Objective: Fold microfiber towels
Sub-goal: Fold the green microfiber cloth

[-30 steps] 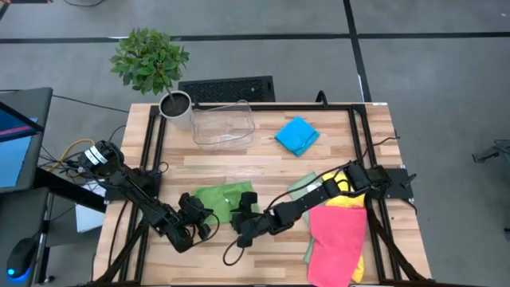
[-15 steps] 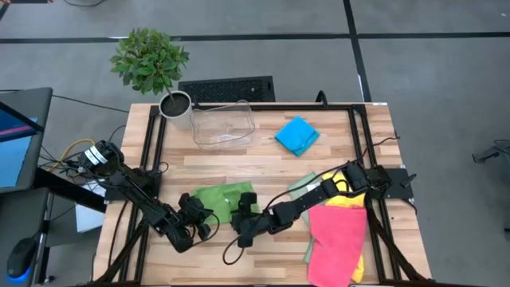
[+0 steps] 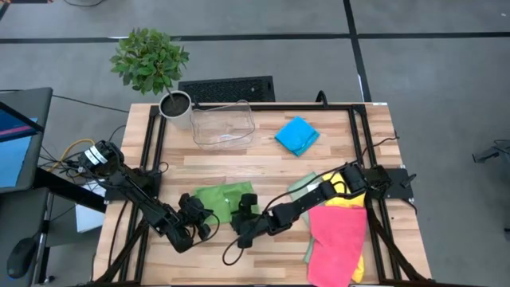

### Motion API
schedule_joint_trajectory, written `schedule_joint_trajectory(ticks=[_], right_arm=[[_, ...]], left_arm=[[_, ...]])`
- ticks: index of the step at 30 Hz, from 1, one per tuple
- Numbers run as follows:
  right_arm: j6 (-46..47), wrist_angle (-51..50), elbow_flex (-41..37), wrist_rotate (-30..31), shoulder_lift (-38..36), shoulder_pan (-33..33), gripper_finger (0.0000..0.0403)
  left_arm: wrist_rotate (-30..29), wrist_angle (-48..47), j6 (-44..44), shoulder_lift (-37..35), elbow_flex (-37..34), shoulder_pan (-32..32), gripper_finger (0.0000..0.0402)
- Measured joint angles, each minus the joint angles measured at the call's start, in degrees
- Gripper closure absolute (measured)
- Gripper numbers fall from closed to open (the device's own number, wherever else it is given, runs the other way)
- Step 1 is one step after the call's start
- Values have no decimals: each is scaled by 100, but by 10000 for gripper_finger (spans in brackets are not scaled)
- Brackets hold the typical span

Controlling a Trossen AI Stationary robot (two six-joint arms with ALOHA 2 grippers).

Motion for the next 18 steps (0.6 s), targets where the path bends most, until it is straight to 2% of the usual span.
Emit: schedule_joint_trajectory(ticks=[4,12,14,18], right_arm=[[-46,-115,-20,192,-14,25,254],[-118,-72,-13,159,-55,44,382],[-138,-74,-13,145,-55,44,390],[38,-180,-11,161,-186,46,368]], left_arm=[[40,2,0,-2,0,-4,401],[44,15,0,-2,0,-2,401],[81,15,0,-2,0,-2,401],[138,1,0,-2,0,-5,401]])
